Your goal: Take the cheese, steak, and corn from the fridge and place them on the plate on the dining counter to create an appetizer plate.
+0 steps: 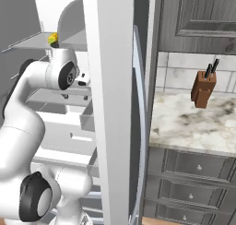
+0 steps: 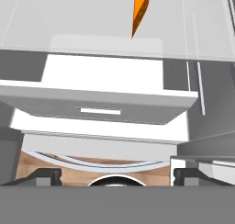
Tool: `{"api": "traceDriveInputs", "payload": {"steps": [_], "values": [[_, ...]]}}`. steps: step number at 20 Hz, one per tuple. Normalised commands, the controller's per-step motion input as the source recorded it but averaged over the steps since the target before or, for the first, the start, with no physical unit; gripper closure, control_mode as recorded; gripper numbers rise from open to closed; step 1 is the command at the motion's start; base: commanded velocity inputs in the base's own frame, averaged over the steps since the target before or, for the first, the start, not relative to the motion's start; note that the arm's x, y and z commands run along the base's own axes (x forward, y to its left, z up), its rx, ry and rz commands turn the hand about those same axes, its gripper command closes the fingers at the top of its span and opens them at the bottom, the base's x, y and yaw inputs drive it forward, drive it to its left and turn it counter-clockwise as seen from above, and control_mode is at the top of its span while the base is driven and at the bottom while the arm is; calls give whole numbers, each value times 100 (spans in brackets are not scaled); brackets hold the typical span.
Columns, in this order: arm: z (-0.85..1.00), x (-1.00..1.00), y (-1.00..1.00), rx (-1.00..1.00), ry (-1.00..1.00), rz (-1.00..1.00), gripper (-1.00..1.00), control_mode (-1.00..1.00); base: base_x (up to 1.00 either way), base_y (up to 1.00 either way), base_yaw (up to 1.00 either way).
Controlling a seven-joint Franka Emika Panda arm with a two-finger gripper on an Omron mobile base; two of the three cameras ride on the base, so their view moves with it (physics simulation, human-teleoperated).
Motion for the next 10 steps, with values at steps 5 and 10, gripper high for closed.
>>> {"api": "traceDriveInputs", "payload": {"steps": [5, 10], "values": [[0, 0, 0, 0, -2, 0, -100, -100, 0, 0, 0], [4, 0, 0, 0, -10, -2, -100, -100, 0, 0, 0]]}}
